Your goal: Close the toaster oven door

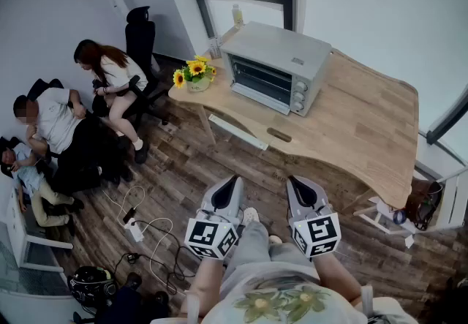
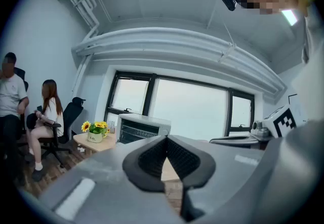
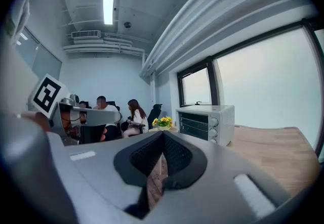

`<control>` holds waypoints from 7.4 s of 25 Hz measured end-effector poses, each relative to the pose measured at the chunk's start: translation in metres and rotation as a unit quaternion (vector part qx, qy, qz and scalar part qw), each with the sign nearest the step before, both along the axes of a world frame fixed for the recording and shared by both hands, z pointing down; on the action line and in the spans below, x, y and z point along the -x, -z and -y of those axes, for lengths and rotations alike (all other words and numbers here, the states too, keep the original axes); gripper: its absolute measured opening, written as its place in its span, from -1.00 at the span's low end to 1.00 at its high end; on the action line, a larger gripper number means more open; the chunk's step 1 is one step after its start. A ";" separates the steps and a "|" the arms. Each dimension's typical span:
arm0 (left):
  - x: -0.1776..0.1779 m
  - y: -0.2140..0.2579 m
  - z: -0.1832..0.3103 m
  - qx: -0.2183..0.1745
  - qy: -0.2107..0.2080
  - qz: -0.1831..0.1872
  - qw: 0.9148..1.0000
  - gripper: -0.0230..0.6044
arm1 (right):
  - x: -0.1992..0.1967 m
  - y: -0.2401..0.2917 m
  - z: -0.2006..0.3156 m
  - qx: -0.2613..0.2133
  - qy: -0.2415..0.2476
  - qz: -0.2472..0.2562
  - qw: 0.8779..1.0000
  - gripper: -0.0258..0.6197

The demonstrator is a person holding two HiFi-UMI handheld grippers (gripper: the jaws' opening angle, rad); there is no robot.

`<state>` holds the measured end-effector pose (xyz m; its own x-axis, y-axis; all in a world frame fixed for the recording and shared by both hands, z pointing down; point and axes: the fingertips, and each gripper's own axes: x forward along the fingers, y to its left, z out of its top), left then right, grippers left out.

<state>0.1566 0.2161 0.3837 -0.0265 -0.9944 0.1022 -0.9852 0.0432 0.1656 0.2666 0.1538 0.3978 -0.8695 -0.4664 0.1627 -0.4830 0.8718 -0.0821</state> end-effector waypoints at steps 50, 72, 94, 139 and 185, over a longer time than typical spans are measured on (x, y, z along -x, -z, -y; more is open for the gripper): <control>0.210 -0.122 0.148 0.168 -0.022 -0.067 0.983 -0.26 | 0.112 -0.118 0.129 0.237 -0.083 -0.018 0.968 -0.48; 0.322 -0.220 0.209 0.288 -0.073 -0.069 0.952 -0.26 | 0.156 -0.218 0.153 0.358 -0.147 -0.090 0.918 -0.44; 0.362 -0.322 0.237 0.380 -0.147 -0.154 0.900 -0.26 | 0.163 -0.300 0.150 0.435 -0.241 -0.103 0.862 -0.36; 0.361 -0.277 0.239 0.360 -0.175 -0.209 0.892 -0.48 | 0.171 -0.255 0.156 0.386 -0.240 0.005 0.891 -0.47; 0.345 -0.224 0.243 0.248 -0.234 -0.126 0.932 -0.21 | 0.184 -0.214 0.171 0.281 -0.224 -0.050 0.932 -0.62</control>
